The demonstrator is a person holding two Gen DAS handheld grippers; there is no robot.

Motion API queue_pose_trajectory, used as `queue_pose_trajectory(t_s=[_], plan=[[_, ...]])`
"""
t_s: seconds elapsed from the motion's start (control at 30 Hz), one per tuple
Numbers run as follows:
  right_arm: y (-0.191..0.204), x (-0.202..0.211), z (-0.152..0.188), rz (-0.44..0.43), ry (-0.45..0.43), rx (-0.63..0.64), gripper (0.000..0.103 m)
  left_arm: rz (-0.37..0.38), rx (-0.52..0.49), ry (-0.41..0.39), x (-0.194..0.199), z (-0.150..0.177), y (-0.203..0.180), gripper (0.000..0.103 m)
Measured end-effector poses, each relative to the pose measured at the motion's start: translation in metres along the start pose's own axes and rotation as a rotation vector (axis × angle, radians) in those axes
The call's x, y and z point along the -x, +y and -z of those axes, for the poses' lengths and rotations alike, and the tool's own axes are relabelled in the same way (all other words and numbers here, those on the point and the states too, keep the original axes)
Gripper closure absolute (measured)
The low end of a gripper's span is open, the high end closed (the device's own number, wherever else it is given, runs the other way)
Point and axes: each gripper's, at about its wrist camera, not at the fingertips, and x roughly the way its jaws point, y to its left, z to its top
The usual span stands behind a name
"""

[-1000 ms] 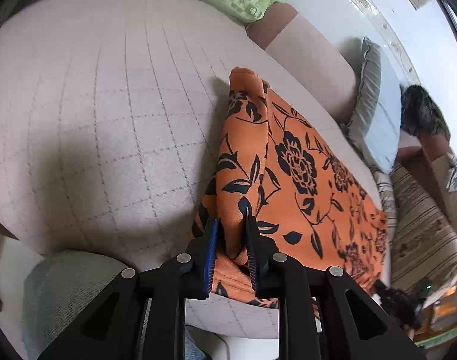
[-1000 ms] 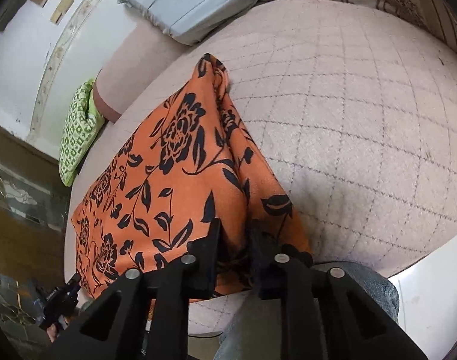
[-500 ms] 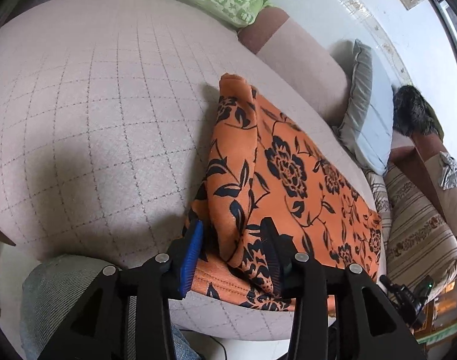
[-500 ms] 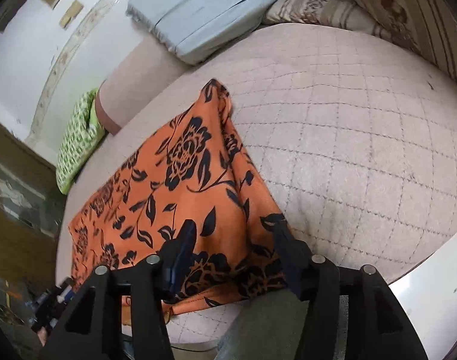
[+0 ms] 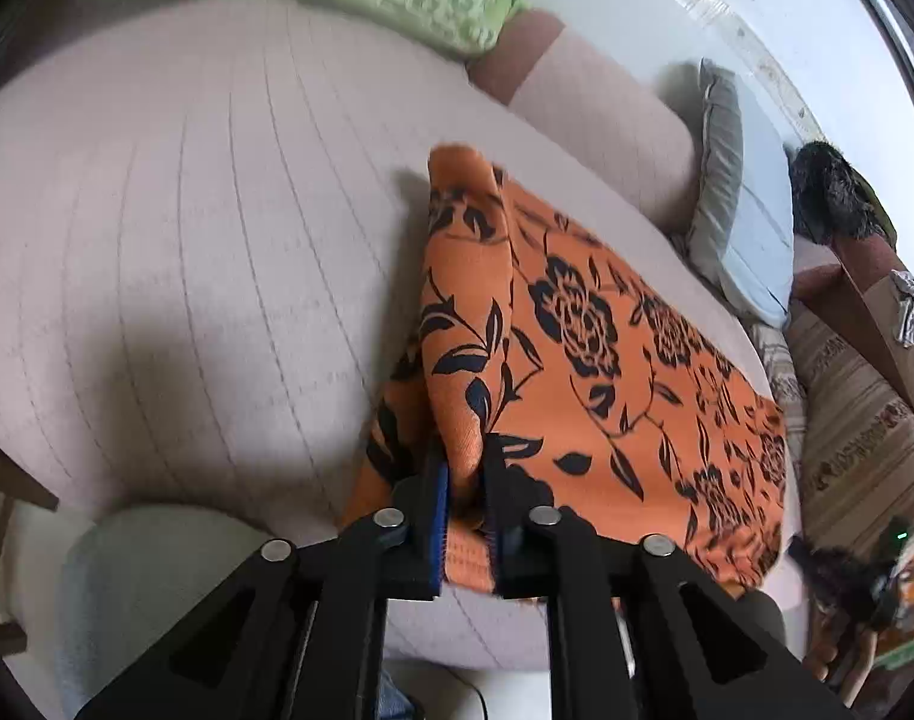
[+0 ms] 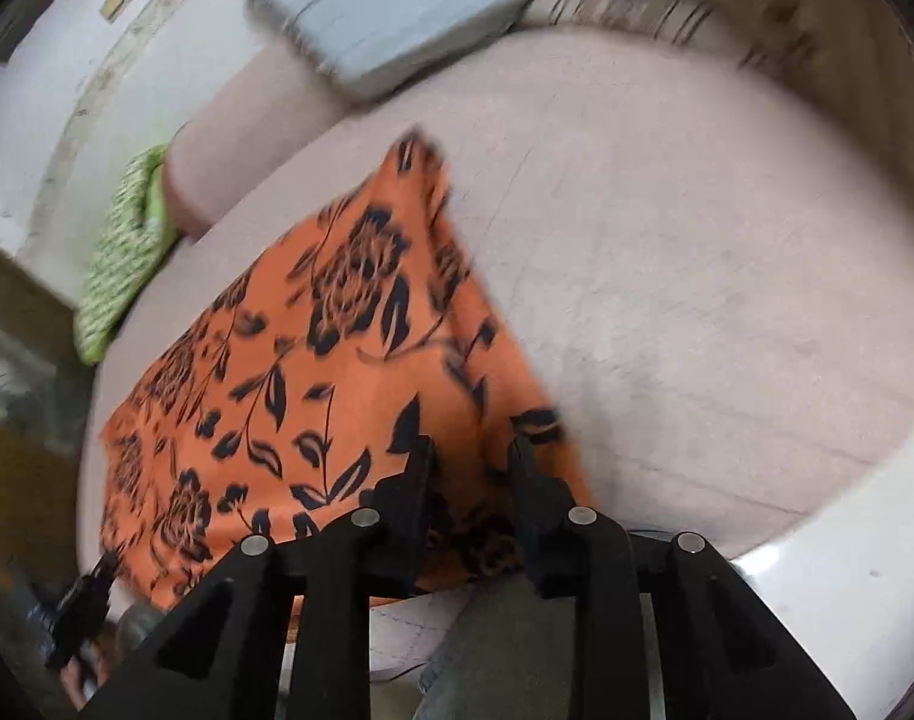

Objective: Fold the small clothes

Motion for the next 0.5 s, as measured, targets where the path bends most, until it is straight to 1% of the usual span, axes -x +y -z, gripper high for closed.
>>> queue_pose_trajectory(t_s=[0.03, 0.07, 0.1, 0.13, 0.17, 0.2, 0.23, 0.27, 0.33, 0.37, 0.43, 0.47, 0.5], plan=[[0.011, 0.015, -0.002, -0.008, -0.049, 0.022, 0.064, 0.015, 0.014, 0.014, 0.000, 0.000, 0.002, 0.089], [0.026, 0.029, -0.006, -0.023, -0.084, 0.047, 0.049, 0.039, 0.037, -0.001, 0.003, -0.001, 0.007, 0.083], [0.048, 0.040, -0.010, -0.054, -0.101, 0.078, 0.043, 0.051, 0.067, -0.031, 0.008, -0.002, 0.013, 0.074], [0.062, 0.044, -0.012, -0.084, -0.099, 0.103, 0.039, 0.055, 0.094, -0.064, 0.013, -0.004, 0.018, 0.068], [0.092, 0.046, -0.015, -0.149, -0.072, 0.165, 0.038, 0.046, 0.123, -0.085, 0.016, -0.007, 0.024, 0.054], [0.107, 0.044, -0.016, -0.180, -0.051, 0.198, 0.038, 0.032, 0.146, -0.083, 0.015, -0.008, 0.028, 0.048], [0.129, 0.040, -0.016, -0.226, -0.015, 0.240, 0.038, 0.022, 0.167, -0.065, 0.011, -0.008, 0.032, 0.048], [0.155, 0.032, -0.014, -0.288, 0.031, 0.276, 0.038, 0.019, 0.182, -0.029, 0.004, -0.009, 0.035, 0.048], [0.195, 0.014, -0.010, -0.387, 0.118, 0.325, 0.039, 0.013, 0.161, -0.015, 0.000, -0.012, 0.032, 0.046], [0.223, 0.000, -0.007, -0.423, 0.171, 0.360, 0.039, 0.016, 0.153, -0.002, -0.004, -0.014, 0.030, 0.046], [0.257, -0.018, -0.002, -0.442, 0.242, 0.407, 0.039, 0.038, 0.142, 0.017, -0.008, -0.017, 0.027, 0.046], [0.284, -0.033, 0.002, -0.444, 0.303, 0.450, 0.039, 0.075, 0.139, 0.028, -0.011, -0.019, 0.027, 0.047], [0.298, -0.041, 0.005, -0.440, 0.334, 0.477, 0.039, 0.101, 0.139, 0.041, -0.016, -0.021, 0.026, 0.047]])
